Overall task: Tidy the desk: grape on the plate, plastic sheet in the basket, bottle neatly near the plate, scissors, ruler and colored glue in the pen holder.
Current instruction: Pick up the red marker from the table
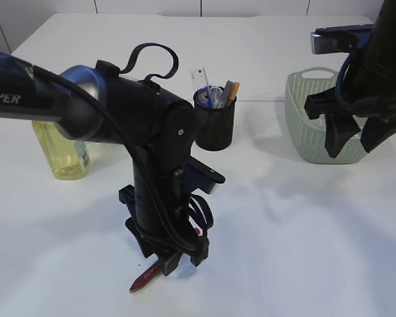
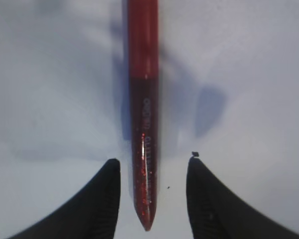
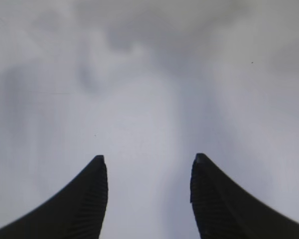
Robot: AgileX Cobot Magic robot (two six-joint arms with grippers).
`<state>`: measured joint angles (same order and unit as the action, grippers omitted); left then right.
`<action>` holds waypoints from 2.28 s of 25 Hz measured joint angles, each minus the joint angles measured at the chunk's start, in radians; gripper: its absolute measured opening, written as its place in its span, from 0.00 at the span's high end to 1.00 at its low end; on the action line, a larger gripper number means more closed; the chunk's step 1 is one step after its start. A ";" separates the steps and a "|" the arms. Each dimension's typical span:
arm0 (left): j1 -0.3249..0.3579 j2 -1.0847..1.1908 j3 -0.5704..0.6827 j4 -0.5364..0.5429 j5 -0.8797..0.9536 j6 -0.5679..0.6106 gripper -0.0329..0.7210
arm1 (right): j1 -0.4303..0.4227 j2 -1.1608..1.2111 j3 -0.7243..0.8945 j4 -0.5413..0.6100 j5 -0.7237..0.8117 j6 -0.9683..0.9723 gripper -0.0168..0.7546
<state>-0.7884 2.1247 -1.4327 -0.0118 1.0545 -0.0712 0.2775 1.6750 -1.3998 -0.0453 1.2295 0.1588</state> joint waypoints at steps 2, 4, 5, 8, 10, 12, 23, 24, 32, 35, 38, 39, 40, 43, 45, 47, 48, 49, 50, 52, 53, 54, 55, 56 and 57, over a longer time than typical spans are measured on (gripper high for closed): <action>0.000 0.004 0.000 0.002 -0.015 0.000 0.53 | 0.000 0.000 0.000 0.000 0.000 0.000 0.43; 0.000 0.013 0.000 0.002 -0.030 0.000 0.53 | 0.000 0.000 0.000 0.000 0.000 0.000 0.43; 0.000 0.017 0.000 0.002 -0.033 0.000 0.53 | 0.000 0.000 0.000 0.000 0.000 0.000 0.43; 0.000 0.028 0.000 0.004 -0.041 0.000 0.53 | 0.000 0.000 0.000 0.000 0.000 0.000 0.43; 0.000 0.033 0.000 0.004 -0.048 0.000 0.53 | 0.000 0.000 0.000 0.000 0.000 0.000 0.43; 0.000 0.033 0.000 0.004 -0.055 0.000 0.53 | 0.000 0.000 0.000 0.000 0.000 -0.001 0.43; 0.000 0.035 0.000 0.004 -0.076 0.000 0.54 | 0.000 0.000 0.000 0.000 0.000 -0.003 0.43; 0.000 0.035 0.000 0.004 -0.078 0.000 0.54 | 0.000 0.000 0.000 0.000 0.000 -0.003 0.43; 0.000 0.041 0.000 -0.004 -0.087 0.000 0.54 | 0.000 0.000 0.000 0.000 0.000 -0.005 0.43; 0.000 0.043 0.000 -0.004 -0.094 0.000 0.54 | 0.000 0.000 0.000 0.000 0.000 -0.005 0.43; 0.000 0.045 0.000 -0.005 -0.101 0.000 0.55 | 0.000 0.000 0.000 0.000 0.000 -0.005 0.43; 0.000 0.045 0.000 -0.005 -0.101 0.000 0.55 | 0.000 0.000 0.000 0.000 0.000 -0.005 0.43; 0.000 0.045 0.000 -0.005 -0.101 0.000 0.55 | 0.000 0.000 0.000 0.000 0.000 -0.005 0.43; 0.000 0.045 0.000 -0.005 -0.103 0.000 0.55 | 0.000 0.000 0.000 0.000 0.000 -0.005 0.43; 0.000 0.045 0.000 -0.006 -0.105 0.000 0.55 | 0.000 0.000 0.000 0.000 0.000 -0.005 0.43; 0.000 0.045 0.000 -0.006 -0.104 0.000 0.56 | 0.000 0.000 0.000 0.000 0.000 -0.005 0.43; 0.000 0.045 0.000 -0.006 -0.104 0.000 0.57 | 0.000 0.000 0.000 0.000 0.000 -0.005 0.43; 0.000 0.045 0.000 -0.006 -0.104 0.000 0.57 | 0.000 0.000 0.000 0.000 0.000 -0.005 0.43; 0.000 0.045 0.000 -0.006 -0.104 0.000 0.57 | 0.000 0.000 0.000 0.000 0.000 -0.005 0.43; 0.000 0.045 0.000 -0.006 -0.106 0.000 0.59 | 0.000 0.000 0.000 0.000 0.000 -0.007 0.43; 0.000 0.045 0.000 -0.006 -0.106 0.000 0.59 | 0.000 0.000 0.000 0.000 0.000 -0.007 0.43; 0.000 0.045 0.000 -0.006 -0.106 0.000 0.60 | 0.000 0.000 0.000 0.000 0.000 -0.007 0.43; 0.000 0.045 0.000 -0.006 -0.106 0.000 0.61 | 0.000 0.000 0.000 0.000 0.000 -0.007 0.43; 0.000 0.045 0.000 -0.006 -0.106 0.000 0.61 | 0.000 0.000 0.000 0.000 0.000 -0.007 0.43; 0.000 0.045 0.000 -0.006 -0.106 0.000 0.61 | 0.000 0.000 0.000 0.000 0.000 -0.007 0.43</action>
<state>-0.7884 2.1697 -1.4327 -0.0182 0.9480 -0.0712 0.2775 1.6750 -1.3998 -0.0453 1.2295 0.1520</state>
